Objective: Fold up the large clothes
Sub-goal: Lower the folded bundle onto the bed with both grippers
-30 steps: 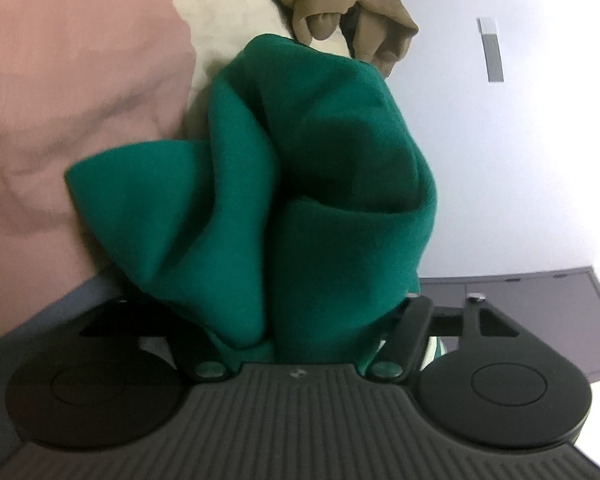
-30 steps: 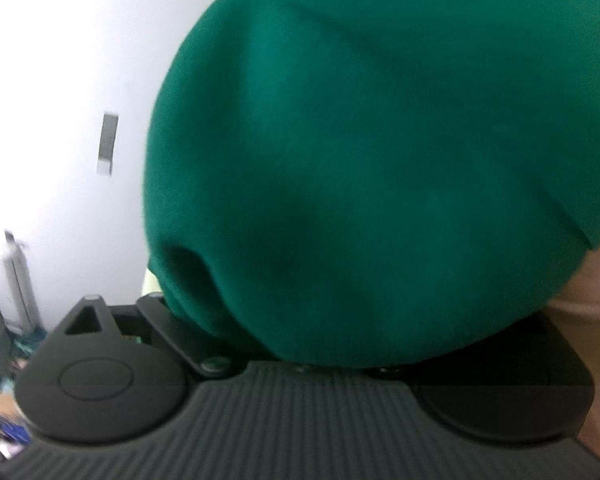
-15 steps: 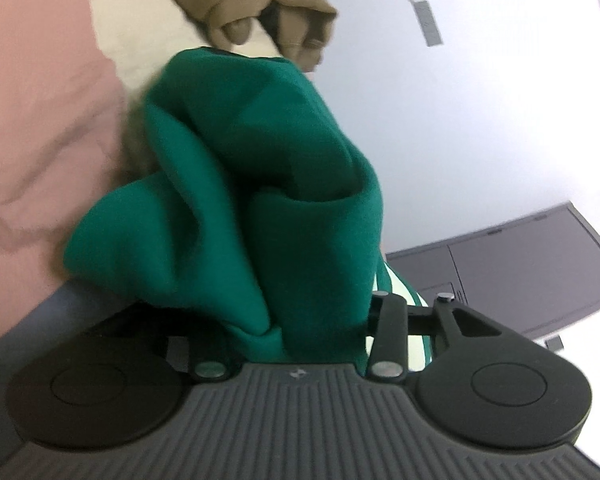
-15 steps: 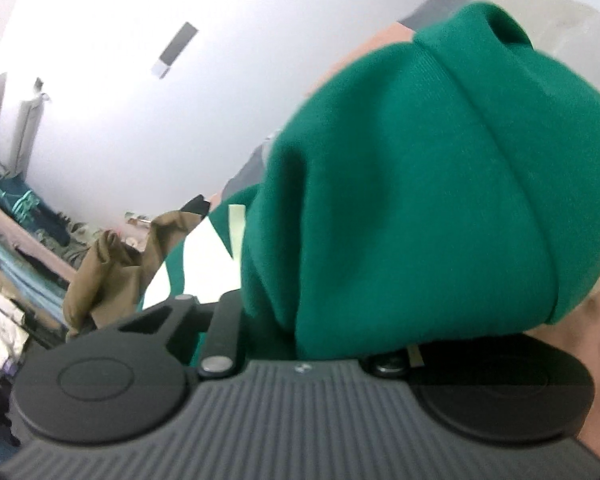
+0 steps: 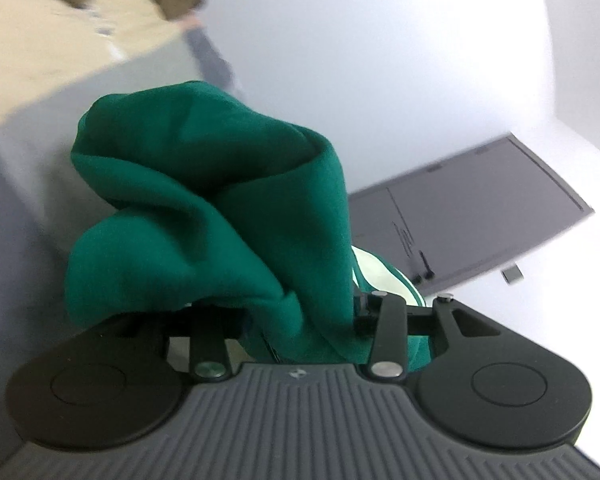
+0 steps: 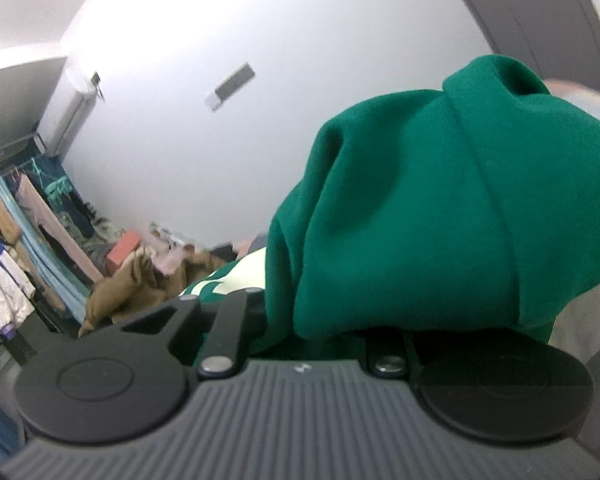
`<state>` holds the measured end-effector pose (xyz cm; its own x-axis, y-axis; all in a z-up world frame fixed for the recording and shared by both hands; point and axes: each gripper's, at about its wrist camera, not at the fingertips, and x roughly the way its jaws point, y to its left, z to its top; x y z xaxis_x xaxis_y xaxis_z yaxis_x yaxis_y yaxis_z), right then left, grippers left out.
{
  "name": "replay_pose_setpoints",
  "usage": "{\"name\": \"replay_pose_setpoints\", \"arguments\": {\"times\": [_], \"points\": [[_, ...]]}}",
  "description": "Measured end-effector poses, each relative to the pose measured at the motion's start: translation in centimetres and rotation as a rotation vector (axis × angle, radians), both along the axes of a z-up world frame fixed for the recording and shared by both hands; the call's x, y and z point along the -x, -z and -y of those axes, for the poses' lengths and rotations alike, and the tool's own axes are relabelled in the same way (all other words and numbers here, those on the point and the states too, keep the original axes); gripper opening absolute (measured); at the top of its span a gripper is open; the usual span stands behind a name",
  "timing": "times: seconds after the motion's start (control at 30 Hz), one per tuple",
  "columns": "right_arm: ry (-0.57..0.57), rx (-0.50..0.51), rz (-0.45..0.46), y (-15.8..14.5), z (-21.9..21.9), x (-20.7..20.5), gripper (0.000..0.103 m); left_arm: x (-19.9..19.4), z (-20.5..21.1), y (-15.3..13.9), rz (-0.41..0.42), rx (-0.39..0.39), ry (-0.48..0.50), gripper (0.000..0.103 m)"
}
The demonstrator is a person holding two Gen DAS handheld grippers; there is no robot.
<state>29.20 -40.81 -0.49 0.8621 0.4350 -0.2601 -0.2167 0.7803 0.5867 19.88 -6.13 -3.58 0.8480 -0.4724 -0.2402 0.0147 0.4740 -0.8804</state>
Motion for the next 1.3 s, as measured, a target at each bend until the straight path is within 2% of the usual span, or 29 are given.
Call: {"name": "replay_pose_setpoints", "arguments": {"times": [0.17,0.3,0.43,0.57,0.63,0.7,0.93,1.03,1.07,1.13,1.17,1.2,1.27,1.3], "points": [[0.079,-0.005,0.058,-1.5,6.0,1.1,0.025,-4.7,6.7,-2.3,0.049,-0.024,0.09,0.046],[0.155,-0.015,0.072,-1.1,10.7,1.5,0.025,-7.7,12.3,-2.9,0.04,-0.068,0.151,0.045],[0.231,-0.034,0.054,1.7,15.1,2.0,0.025,-11.5,16.6,-1.1,0.018,-0.132,0.21,0.044],[0.293,-0.051,-0.014,6.2,17.1,2.4,0.025,-14.0,19.2,1.8,-0.082,-0.23,0.279,0.043],[0.31,-0.076,-0.066,8.6,17.6,2.9,0.025,-13.9,19.7,2.8,-0.102,-0.286,0.301,0.043],[0.299,-0.102,-0.055,10.4,17.9,4.0,0.025,-13.0,19.6,3.3,-0.068,-0.327,0.31,0.043],[0.306,-0.147,-0.051,13.8,17.6,6.7,0.026,-11.1,19.1,5.5,-0.087,-0.35,0.313,0.043],[0.31,-0.183,-0.066,14.9,18.2,7.4,0.027,-8.8,19.6,6.5,-0.094,-0.352,0.314,0.044],[0.313,-0.193,-0.07,14.8,18.2,7.5,0.027,-8.8,19.6,6.5,-0.1,-0.355,0.313,0.046],[0.314,-0.196,-0.083,14.5,18.1,7.3,0.029,-8.6,19.7,6.3,-0.121,-0.364,0.328,0.057],[0.314,-0.198,-0.095,14.3,18.1,7.2,0.029,-8.7,19.8,6.2,-0.134,-0.361,0.347,0.071],[0.316,-0.202,-0.108,14.1,18.1,7.1,0.031,-8.8,19.8,6.3,-0.155,-0.362,0.367,0.081],[0.325,-0.21,-0.137,13.5,18.0,7.2,0.037,-8.4,19.7,6.3,-0.172,-0.394,0.38,0.083],[0.33,-0.211,-0.148,13.1,17.9,7.4,0.044,-7.8,19.5,6.0,-0.165,-0.422,0.373,0.084]]}}
